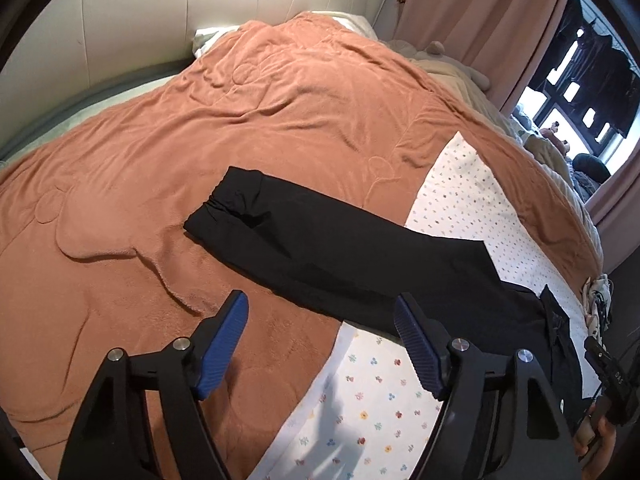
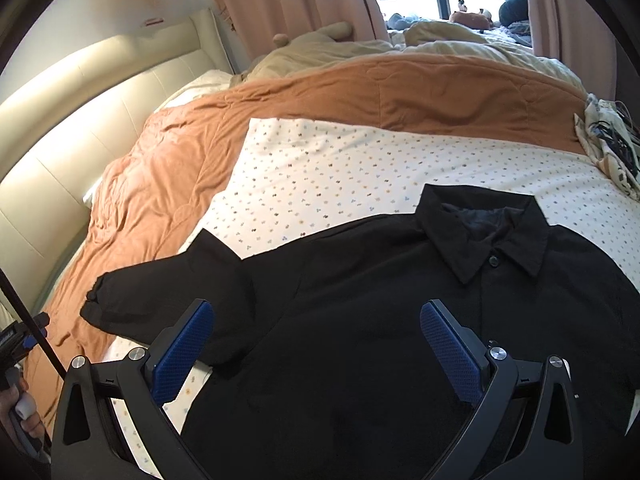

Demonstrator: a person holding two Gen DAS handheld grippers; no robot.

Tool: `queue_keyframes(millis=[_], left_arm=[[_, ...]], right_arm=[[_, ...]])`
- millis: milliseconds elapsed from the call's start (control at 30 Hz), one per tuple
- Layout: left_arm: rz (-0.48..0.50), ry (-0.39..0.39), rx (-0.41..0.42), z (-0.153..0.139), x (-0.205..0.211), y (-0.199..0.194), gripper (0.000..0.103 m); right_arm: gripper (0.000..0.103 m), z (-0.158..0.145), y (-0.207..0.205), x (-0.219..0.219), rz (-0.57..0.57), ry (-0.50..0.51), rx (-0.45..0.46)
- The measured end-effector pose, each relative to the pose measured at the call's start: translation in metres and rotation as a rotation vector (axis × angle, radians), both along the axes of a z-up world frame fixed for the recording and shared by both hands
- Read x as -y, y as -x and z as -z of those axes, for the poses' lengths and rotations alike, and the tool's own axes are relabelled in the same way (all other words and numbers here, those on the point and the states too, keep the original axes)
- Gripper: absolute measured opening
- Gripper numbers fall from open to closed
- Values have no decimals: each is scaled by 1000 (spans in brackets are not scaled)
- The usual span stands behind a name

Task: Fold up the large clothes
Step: 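Move the left gripper to the black shirt's sleeve cuff and grasp it, then lift the held sleeve with the left gripper and carry it across the shirt body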

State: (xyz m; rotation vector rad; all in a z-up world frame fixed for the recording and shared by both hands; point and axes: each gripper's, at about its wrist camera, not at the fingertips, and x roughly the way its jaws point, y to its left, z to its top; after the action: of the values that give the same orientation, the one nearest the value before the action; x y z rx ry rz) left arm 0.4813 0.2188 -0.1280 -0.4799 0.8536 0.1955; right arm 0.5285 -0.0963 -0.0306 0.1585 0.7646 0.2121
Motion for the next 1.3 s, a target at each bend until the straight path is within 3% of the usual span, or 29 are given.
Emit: queue_keyframes(millis=[200,300,400,467,500,533,567,600,700,933,1133,1300], left_arm=[[-55,38,-132,48,-18,-41,75],[-99,39,-197,69,-27,-55,75],[-114,19,-211,80,-31,-66,74],[-95,-63,-225,78,-26,-75,57],[-89,-97,-245,78,-24,-79,41],[-94,-105,-251,76,-26,-80,26],[-106,-96,-249,72,-27,-79,18],[-115,-79,-239,67,-30,-76,11],[-107,-84,-175,39,-26,-69,6],[-9,-131,3,-57,15,-53,5],[104,-151,125,-136,74,-39,5],[205,-166,209,-192,129,-31,5]], right_arm=[[103,32,-35,-15,-26,7,-72],[103,45,-46,-27,-50,68,-103],[103,66,-59,-44,-70,135,-172],[103,83,-66,-57,-88,162,-215],[103,93,-68,-62,-97,175,-232],[103,99,-71,-63,-99,183,-245],[103,104,-73,-64,-97,185,-255],[103,103,-74,-61,-94,171,-251],[103,88,-74,-51,-86,118,-239],[103,40,-53,-9,-41,34,-164],[103,6,-8,49,40,-87,-120],[103,-18,39,91,92,-106,-33]])
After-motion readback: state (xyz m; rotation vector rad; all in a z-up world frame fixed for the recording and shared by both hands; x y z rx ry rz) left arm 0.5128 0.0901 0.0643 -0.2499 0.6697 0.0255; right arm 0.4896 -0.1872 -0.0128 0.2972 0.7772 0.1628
